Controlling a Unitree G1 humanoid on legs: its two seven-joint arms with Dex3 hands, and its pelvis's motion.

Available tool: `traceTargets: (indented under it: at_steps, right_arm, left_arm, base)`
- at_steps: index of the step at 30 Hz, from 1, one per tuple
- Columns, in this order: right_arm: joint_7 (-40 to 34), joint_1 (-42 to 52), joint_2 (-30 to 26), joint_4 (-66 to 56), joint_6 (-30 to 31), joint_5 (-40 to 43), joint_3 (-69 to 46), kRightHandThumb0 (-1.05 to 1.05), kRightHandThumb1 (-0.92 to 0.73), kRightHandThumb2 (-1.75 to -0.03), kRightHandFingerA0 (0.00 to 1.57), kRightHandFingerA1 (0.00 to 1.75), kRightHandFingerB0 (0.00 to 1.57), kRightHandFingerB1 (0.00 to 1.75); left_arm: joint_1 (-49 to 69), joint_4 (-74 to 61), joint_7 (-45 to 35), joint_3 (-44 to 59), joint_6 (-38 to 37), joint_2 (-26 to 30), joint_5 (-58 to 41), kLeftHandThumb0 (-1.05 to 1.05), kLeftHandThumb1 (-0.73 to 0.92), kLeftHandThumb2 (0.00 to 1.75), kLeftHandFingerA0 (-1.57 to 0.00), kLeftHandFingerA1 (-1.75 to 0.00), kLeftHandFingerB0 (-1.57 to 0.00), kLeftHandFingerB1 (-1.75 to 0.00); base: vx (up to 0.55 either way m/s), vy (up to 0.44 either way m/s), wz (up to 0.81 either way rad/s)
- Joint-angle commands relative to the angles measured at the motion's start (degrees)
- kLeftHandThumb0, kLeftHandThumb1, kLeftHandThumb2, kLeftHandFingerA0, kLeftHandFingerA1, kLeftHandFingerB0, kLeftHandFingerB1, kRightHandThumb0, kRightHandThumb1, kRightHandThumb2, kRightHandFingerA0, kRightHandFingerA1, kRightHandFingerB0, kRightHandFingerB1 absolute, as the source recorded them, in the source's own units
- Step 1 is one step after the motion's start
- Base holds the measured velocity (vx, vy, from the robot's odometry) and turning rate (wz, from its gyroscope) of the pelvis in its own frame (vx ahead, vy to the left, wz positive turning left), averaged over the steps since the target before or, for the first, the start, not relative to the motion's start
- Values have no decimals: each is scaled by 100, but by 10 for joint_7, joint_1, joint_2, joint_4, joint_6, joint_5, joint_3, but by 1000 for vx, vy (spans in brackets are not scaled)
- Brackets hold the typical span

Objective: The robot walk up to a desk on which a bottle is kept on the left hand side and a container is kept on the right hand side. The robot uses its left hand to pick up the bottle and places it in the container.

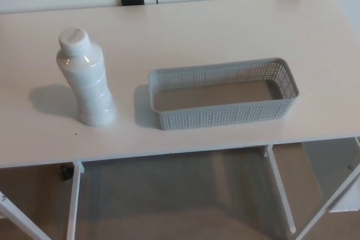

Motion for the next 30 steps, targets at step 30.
traceTargets:
  at_steps: [30]
  right_arm:
    - [-17,-22,-4,-32,15,-4,7,-25,-42,-88,38,62,13,49]
  left_arm:
    - [-182,-168,66,151,76,227,-76,-40,32,75,-1,-34,0,-33]
  base:
    - [0,0,0]
